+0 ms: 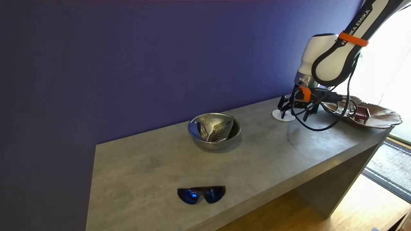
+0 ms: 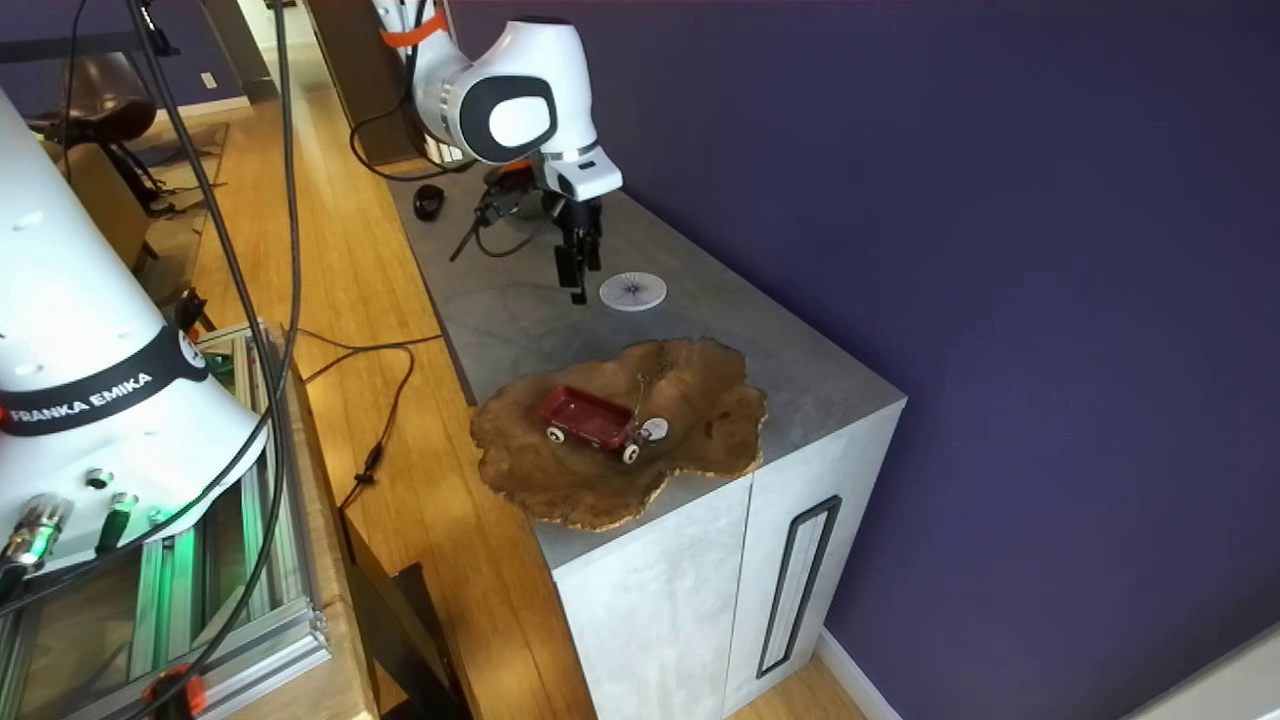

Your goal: Move the white thing to the right

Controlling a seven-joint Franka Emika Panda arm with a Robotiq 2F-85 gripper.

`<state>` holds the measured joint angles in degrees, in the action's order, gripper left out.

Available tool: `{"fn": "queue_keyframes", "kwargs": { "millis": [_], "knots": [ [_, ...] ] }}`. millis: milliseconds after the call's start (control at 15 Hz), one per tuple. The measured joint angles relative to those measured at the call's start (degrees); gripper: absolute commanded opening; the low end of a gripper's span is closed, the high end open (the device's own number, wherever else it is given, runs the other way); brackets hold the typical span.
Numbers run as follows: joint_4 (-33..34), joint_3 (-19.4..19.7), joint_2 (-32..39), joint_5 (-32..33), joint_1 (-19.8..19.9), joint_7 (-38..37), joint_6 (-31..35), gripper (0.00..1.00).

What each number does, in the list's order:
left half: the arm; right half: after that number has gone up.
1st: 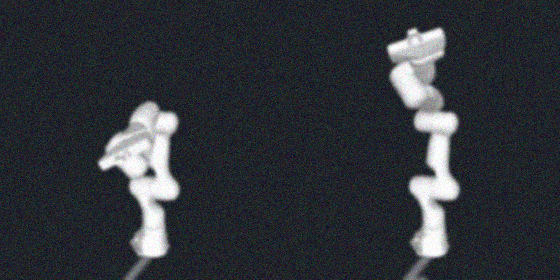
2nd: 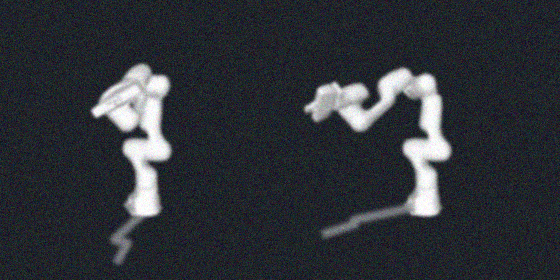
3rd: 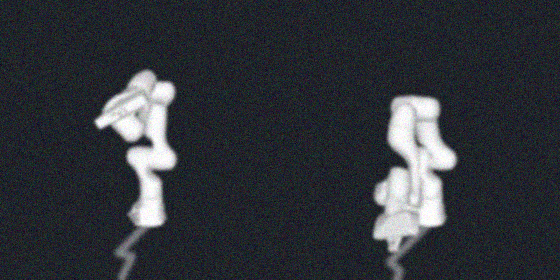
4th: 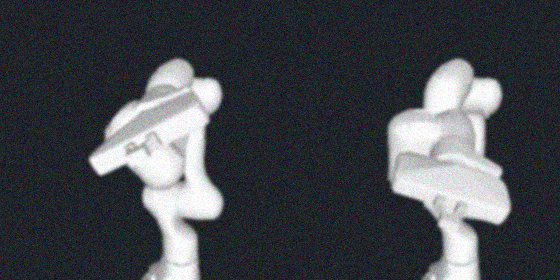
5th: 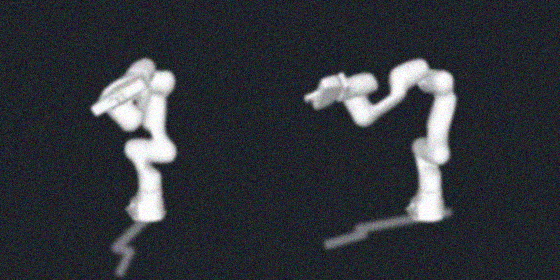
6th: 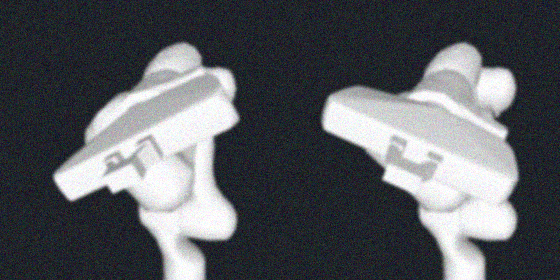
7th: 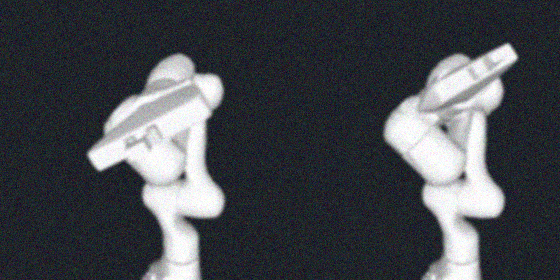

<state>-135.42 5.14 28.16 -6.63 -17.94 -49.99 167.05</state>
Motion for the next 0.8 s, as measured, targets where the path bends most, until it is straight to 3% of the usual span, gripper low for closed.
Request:
{"fn": "queue_keyframes", "kwargs": {
  "millis": [800],
  "knots": [
    [5.36,-0.17,5.35,0.05,-0.96,2.01,-0.05,1.0]
  ]
}}
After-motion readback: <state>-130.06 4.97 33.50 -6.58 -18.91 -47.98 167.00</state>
